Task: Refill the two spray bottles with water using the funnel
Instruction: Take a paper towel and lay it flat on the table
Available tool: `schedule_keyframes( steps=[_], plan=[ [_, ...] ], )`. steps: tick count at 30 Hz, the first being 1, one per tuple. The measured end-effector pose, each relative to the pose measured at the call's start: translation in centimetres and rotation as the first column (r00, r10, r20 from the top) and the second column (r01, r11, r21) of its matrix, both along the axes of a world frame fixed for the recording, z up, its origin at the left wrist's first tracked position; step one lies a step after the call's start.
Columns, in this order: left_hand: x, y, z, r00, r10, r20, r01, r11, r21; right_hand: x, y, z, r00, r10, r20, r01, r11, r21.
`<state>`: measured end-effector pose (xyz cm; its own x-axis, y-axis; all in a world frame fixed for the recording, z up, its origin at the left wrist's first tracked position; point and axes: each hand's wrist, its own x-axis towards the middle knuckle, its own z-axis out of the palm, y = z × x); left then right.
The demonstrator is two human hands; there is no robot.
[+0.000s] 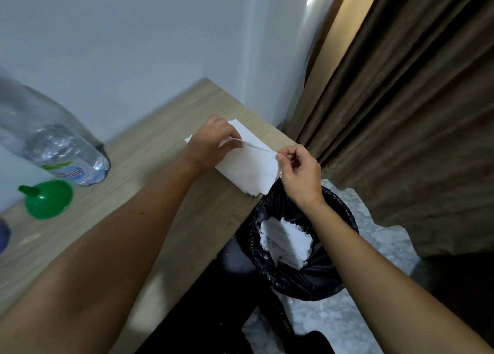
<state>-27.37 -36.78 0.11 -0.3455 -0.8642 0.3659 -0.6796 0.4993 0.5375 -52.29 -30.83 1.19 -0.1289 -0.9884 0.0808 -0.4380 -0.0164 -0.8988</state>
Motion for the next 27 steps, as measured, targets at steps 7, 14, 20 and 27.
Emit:
schedule_keyframes(
  steps=[7, 14, 20, 27],
  plan=[
    [3.2, 2.2, 3.6, 0.989, 0.136, 0.051, -0.14, 0.986, 0.093, 0.7, 1.0, 3.0, 0.997, 0.037, 0.064, -0.035, 0.999, -0.021],
    [6.9, 8.1, 6.2, 0.912, 0.38, -0.151, -0.346, 0.914, 0.211, 3.1, 2.0, 5.4, 0.995, 0.088, 0.044, -0.085, 0.994, -0.069],
    [10.4, 15.6, 6.6, 0.792, 0.569, -0.221, -0.507, 0.815, 0.281, 7.3, 3.8, 5.5, 0.97, 0.24, 0.048, -0.236, 0.969, -0.071],
    [14.2, 27.4, 4.5, 0.566, 0.767, -0.303, -0.665, 0.641, 0.383, 13.5, 7.7, 3.9, 0.896, 0.443, 0.0, -0.443, 0.896, -0.011]
  ],
)
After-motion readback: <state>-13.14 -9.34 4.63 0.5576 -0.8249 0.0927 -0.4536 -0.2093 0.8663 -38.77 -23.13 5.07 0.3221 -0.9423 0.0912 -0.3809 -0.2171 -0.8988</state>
